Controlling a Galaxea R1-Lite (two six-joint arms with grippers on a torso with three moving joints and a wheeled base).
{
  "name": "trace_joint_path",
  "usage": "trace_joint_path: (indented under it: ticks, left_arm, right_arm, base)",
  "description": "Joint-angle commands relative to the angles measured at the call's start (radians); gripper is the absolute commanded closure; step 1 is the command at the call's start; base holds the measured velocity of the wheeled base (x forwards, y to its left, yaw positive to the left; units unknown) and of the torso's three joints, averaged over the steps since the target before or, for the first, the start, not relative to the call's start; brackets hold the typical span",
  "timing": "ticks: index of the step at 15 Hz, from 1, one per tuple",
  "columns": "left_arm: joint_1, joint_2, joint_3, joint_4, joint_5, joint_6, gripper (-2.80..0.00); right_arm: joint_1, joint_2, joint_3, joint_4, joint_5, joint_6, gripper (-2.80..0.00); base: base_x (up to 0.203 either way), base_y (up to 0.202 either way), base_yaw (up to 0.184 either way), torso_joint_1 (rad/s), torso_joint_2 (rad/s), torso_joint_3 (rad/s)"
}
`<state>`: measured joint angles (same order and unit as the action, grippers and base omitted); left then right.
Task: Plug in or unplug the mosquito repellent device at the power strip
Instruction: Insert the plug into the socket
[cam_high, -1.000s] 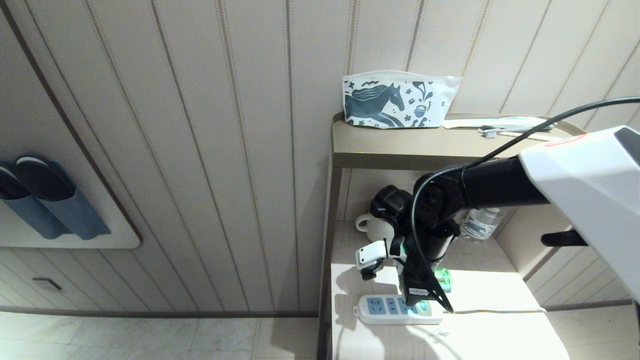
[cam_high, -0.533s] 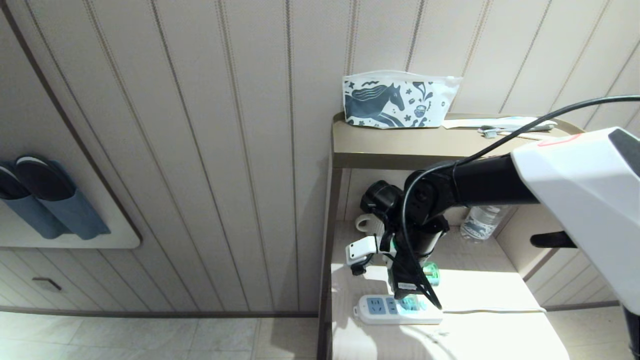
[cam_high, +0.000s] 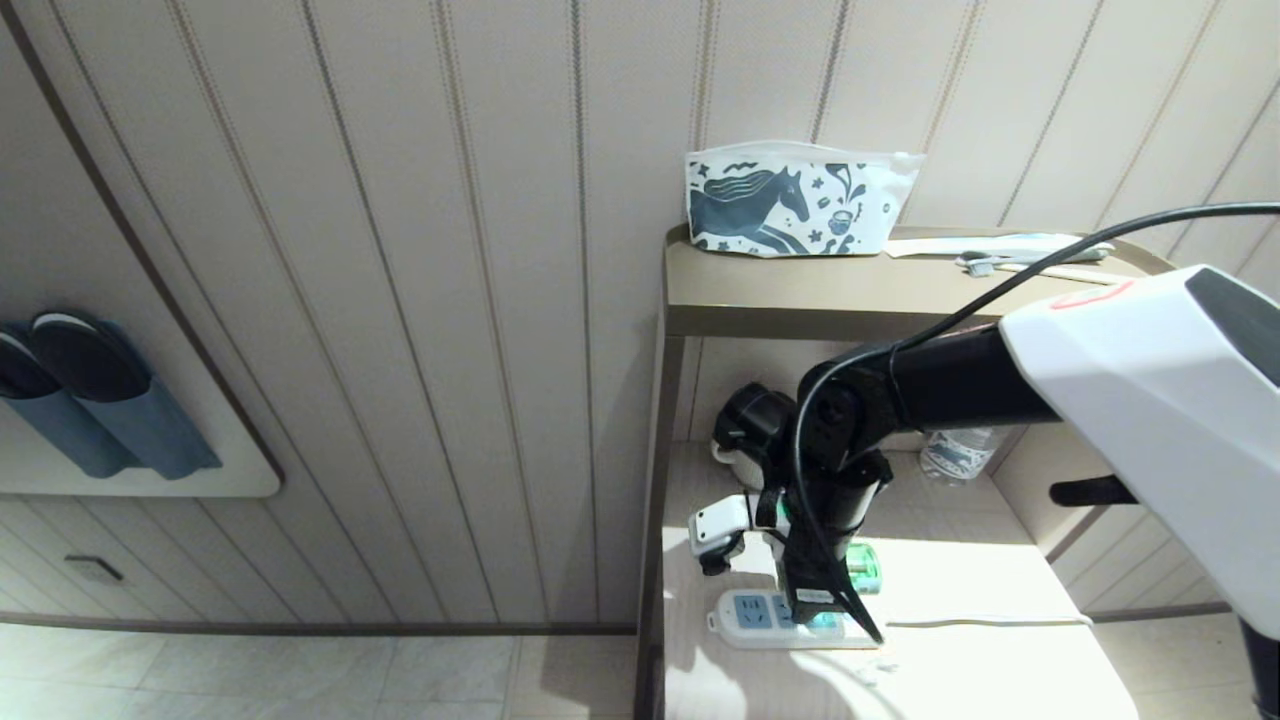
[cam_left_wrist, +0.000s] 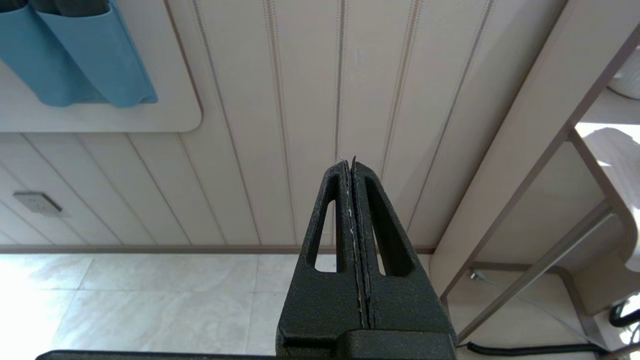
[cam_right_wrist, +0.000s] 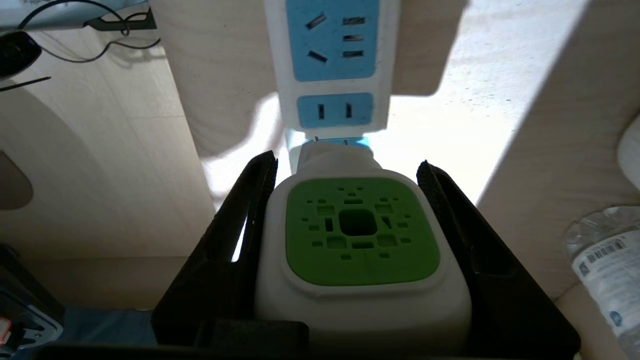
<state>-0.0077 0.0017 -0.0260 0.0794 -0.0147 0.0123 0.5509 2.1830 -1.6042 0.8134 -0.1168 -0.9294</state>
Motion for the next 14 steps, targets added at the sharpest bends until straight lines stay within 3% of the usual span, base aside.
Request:
trace_joint_path:
  ticks: [1,14]
  left_arm:
    - [0.000,0.001,0.000,0.001,-0.001,0.000,0.00]
    - [0.000,0.001,0.000,0.001,-0.001,0.000,0.00]
  right_arm:
    - [0.001,0.003,0.009,0.004,0.002,-0.004,0.00]
    - [0.000,0.056,-0.035,0.003,0.003,-0.003,0.00]
  base:
    - [0.000,0.000,0.000,0.000,0.00,0.000]
    - [0.000,0.000,0.000,0.000,0.00,0.000]
